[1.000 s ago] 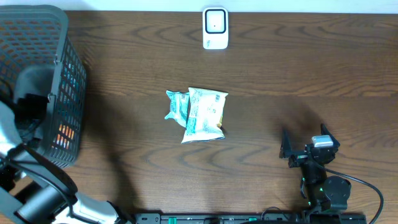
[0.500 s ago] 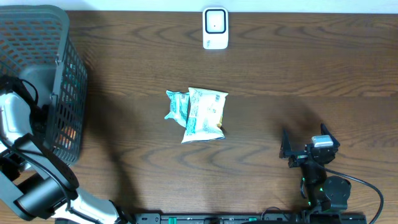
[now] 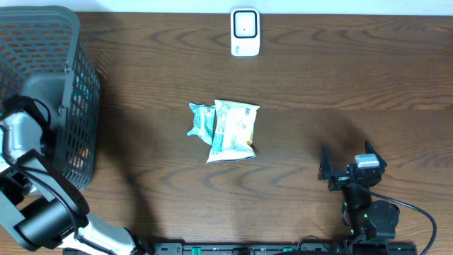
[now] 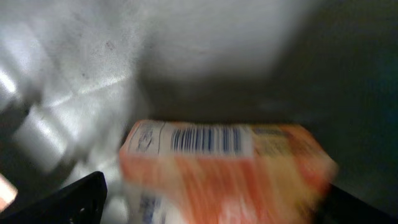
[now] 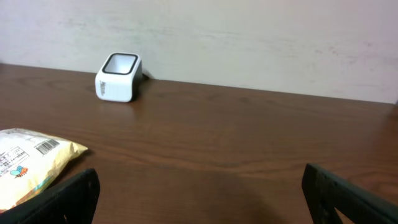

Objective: Scan the item barcode
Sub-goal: 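Reach into the basket and grasp the orange snack box with the left gripper, then place the orange box right of the packets with the left gripper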

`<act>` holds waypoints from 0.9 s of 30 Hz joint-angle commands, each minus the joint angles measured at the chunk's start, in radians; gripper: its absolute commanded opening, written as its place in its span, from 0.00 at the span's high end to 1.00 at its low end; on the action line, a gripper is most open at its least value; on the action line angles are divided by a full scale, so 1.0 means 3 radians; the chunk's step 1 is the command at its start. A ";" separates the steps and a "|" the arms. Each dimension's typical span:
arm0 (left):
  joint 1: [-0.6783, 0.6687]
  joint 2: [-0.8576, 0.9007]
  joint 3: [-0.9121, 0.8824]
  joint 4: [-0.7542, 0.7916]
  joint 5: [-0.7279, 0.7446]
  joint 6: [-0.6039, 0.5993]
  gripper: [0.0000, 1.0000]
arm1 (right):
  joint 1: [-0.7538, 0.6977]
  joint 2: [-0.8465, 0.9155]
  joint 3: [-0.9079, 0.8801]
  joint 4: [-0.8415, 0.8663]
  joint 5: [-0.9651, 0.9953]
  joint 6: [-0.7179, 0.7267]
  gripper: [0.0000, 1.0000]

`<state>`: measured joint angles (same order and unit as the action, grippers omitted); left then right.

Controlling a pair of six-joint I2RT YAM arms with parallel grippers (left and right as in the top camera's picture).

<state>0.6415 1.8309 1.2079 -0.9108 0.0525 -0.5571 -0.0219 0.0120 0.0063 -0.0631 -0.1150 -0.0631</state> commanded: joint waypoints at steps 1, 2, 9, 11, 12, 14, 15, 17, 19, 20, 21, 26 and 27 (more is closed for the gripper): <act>-0.0011 0.0042 -0.0181 0.0056 -0.0005 0.0011 0.02 | -0.0031 -0.0014 -0.0003 -0.0013 0.0004 -0.0005 0.01; -0.0011 0.0042 -0.0187 0.0066 -0.0006 0.0011 0.01 | -0.0031 -0.0014 -0.0003 -0.0013 0.0004 -0.0005 0.01; -0.0010 0.0029 -0.0145 0.0089 -0.0004 0.0066 0.36 | -0.0031 -0.0014 -0.0003 -0.0013 0.0004 -0.0005 0.01; -0.0010 -0.0011 -0.0052 0.0048 -0.0006 0.0118 0.42 | -0.0031 -0.0014 -0.0003 -0.0013 0.0004 -0.0005 0.01; -0.0011 -0.0052 0.0032 0.0008 -0.0006 0.0137 0.45 | -0.0031 -0.0014 -0.0003 -0.0013 0.0004 -0.0005 0.01; -0.0010 -0.0148 0.0210 -0.0061 -0.0008 0.0137 0.45 | -0.0031 -0.0014 -0.0003 -0.0013 0.0004 -0.0005 0.01; -0.0004 -0.0207 0.0313 -0.0093 -0.0008 0.0136 0.45 | -0.0031 -0.0014 -0.0003 -0.0013 0.0004 -0.0005 0.01; 0.0005 -0.0362 0.0565 -0.0155 -0.0008 0.0135 0.45 | -0.0031 -0.0014 -0.0003 -0.0013 0.0004 -0.0005 0.01; 0.0031 -0.0534 0.0837 -0.0216 -0.0008 0.0134 0.45 | -0.0031 -0.0014 -0.0003 -0.0013 0.0004 -0.0005 0.01; 0.0048 -0.0624 0.0977 -0.0247 -0.0018 0.0134 0.45 | -0.0031 -0.0014 -0.0003 -0.0013 0.0004 -0.0005 0.01; 0.0069 -0.0721 0.1124 -0.0273 -0.0034 0.0135 0.45 | -0.0031 -0.0014 -0.0003 -0.0013 0.0004 -0.0005 0.01; 0.0130 -0.1274 0.1704 -0.0262 -0.0039 0.0075 0.45 | -0.0031 -0.0014 -0.0003 -0.0013 0.0004 -0.0005 0.01; 0.0114 -0.1389 0.1765 -0.0239 -0.0011 0.0067 0.45 | -0.0031 -0.0014 -0.0003 -0.0013 0.0004 -0.0005 0.01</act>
<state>0.6746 1.4982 1.6783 -0.9787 0.0574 -0.5266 -0.0219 0.0120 0.0063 -0.0628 -0.1150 -0.0628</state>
